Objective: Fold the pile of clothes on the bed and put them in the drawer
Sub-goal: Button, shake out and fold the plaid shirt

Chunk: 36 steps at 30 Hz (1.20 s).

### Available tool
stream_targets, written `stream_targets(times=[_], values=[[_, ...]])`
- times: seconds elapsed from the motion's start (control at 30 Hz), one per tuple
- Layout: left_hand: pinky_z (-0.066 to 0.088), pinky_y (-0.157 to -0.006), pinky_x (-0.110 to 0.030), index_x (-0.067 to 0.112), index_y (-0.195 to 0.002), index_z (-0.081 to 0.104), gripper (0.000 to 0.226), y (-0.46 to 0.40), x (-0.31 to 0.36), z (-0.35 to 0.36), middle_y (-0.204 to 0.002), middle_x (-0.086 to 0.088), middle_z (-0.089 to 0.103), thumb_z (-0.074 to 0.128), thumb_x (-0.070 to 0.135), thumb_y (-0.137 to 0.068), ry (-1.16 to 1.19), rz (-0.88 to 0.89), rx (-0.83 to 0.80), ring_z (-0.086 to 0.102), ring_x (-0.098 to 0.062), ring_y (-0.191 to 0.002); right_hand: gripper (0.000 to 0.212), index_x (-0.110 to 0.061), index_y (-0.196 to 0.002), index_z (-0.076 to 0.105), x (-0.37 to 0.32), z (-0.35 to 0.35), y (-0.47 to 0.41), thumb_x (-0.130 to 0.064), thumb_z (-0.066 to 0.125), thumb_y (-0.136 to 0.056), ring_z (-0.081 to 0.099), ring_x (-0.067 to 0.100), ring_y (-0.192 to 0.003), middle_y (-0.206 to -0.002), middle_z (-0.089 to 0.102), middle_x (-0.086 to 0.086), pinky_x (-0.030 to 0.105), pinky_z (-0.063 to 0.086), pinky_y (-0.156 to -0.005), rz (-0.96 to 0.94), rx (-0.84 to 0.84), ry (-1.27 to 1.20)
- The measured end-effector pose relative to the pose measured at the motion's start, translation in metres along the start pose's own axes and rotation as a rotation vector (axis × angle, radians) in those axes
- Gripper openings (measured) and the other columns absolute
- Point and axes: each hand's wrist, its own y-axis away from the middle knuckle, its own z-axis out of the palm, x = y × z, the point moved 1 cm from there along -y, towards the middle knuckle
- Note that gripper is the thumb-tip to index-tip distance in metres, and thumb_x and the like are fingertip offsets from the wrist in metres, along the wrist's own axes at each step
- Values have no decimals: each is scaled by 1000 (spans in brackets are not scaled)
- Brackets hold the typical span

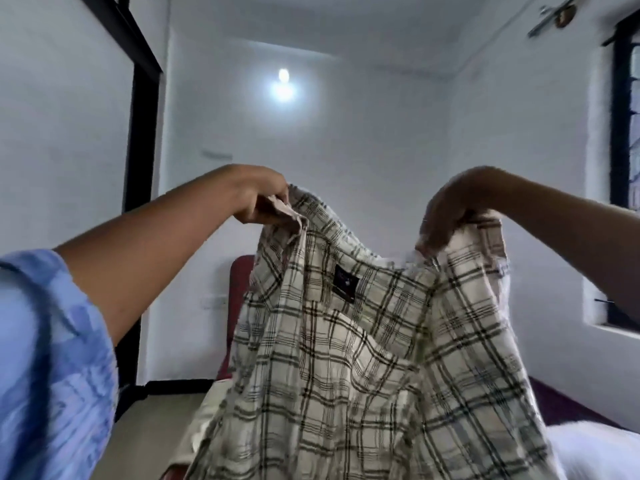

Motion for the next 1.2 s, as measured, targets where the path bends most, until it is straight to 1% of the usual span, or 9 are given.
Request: stream_targets(times=[0.07, 0.17, 0.4, 0.53, 0.67, 0.77, 0.9, 1.07, 1.2], values=[[52, -37, -24, -2, -82, 55, 16, -9, -3, 9, -55, -10, 64, 52, 7, -94, 3, 14, -29, 61, -15, -37, 18, -6, -84, 59, -9, 10, -2, -22, 67, -87, 55, 16, -60, -73, 60, 9, 21, 46, -50, -10, 74, -173], [55, -48, -22, 2, -77, 57, 12, -19, -3, 18, -55, -8, 66, 61, 4, -89, -11, 102, -111, 64, -13, -45, 32, -9, -67, 46, -9, 12, -15, -9, 43, -99, 46, 11, -27, -36, 50, 2, 12, 32, -29, -23, 239, -604], [51, -67, -30, -3, -98, 58, 32, -27, 7, 23, -96, -21, 61, 57, -20, -71, -385, 365, -157, 59, -28, -92, 25, -8, -78, 46, -25, 11, -31, 3, 38, -98, 53, 15, -65, -71, 49, 8, 27, 56, -66, -254, 302, -1179], [32, -46, -25, 0, -93, 56, 12, -21, 18, 16, -78, -12, 53, 63, 3, -83, -582, 600, 343, 50, -24, -72, 32, -11, -74, 56, -27, 5, -27, 14, 44, -90, 50, 6, -62, -68, 54, 0, 12, 46, -59, -554, 347, -1029], [28, -45, -26, 4, -77, 54, 36, -26, 27, -6, -75, -9, 53, 75, 33, -78, -356, 641, 524, 49, -21, -70, 21, 2, -102, 62, -31, -13, -20, 8, 50, -85, 57, 20, -80, -84, 63, 9, 22, 39, -61, -416, 936, -501], [29, -45, -27, 3, -79, 58, 41, -22, 37, -21, -80, -11, 57, 76, 40, -77, -311, 658, 609, 55, -25, -77, 25, 3, -102, 69, -31, -35, -19, 0, 53, -83, 66, 30, -94, -101, 69, 22, 24, 42, -70, -319, 1195, -534], [36, -58, -37, -5, -91, 64, 40, -12, 52, -30, -90, -21, 64, 69, 34, -85, -298, 776, 760, 60, -31, -85, 24, -9, -94, 70, -27, -60, -13, -23, 59, -78, 65, 33, -88, -96, 68, 19, 34, 55, -66, -180, 1211, -731], [35, -66, -30, 4, -104, 63, 39, -2, 64, -37, -95, -10, 61, 61, 40, -89, -248, 782, 750, 58, -27, -87, 8, -10, -80, 57, -39, -72, -6, -15, 54, -84, 51, 18, -62, -73, 53, 7, 20, 38, -49, -254, 914, -1144], [44, -73, -33, 13, -109, 65, 37, 24, 88, -48, -109, -14, 66, 55, 43, -90, -290, 943, 853, 62, -33, -100, 11, -9, -89, 59, -42, -87, 19, -15, 55, -81, 59, 22, -70, -77, 59, 8, 28, 41, -56, -324, 1188, -1097]])
